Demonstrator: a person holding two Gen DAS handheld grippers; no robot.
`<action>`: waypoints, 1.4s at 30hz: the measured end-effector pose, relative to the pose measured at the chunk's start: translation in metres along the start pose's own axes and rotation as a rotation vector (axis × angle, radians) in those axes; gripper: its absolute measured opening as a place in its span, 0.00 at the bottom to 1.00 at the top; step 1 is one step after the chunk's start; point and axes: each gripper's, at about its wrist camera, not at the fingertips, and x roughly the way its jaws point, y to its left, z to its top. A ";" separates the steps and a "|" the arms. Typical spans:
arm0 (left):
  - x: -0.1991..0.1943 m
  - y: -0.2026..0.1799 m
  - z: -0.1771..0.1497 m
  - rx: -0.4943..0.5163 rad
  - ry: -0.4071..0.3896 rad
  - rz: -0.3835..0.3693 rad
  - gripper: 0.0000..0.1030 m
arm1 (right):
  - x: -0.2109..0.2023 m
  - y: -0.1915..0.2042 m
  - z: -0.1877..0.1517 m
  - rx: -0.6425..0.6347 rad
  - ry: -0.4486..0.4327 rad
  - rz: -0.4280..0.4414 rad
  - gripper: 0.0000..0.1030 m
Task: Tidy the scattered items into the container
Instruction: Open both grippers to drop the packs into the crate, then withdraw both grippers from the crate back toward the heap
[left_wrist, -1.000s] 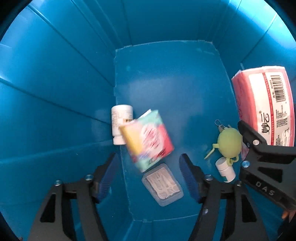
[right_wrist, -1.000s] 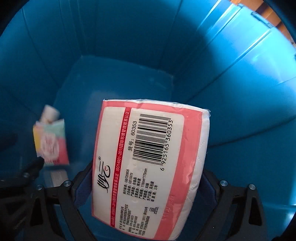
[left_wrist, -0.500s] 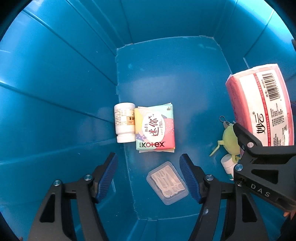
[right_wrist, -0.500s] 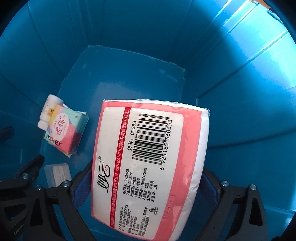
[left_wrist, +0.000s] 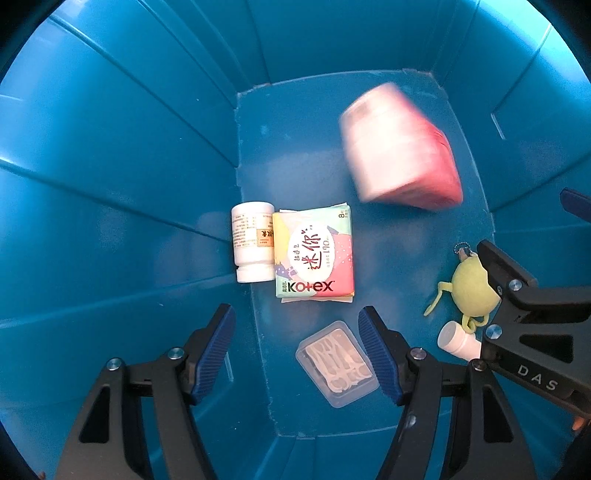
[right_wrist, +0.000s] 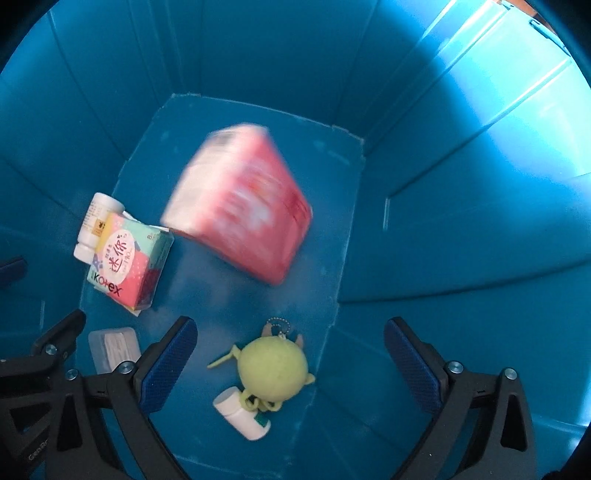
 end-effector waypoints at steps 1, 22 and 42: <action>0.000 0.000 0.000 -0.002 0.000 0.000 0.66 | 0.000 0.000 0.000 0.002 0.000 0.002 0.99; -0.037 0.008 -0.005 -0.004 -0.103 -0.052 0.66 | -0.044 -0.003 0.007 -0.003 -0.121 -0.093 1.00; -0.225 0.081 -0.186 -0.131 -0.672 -0.164 0.68 | -0.272 0.011 -0.137 0.017 -0.750 0.130 1.00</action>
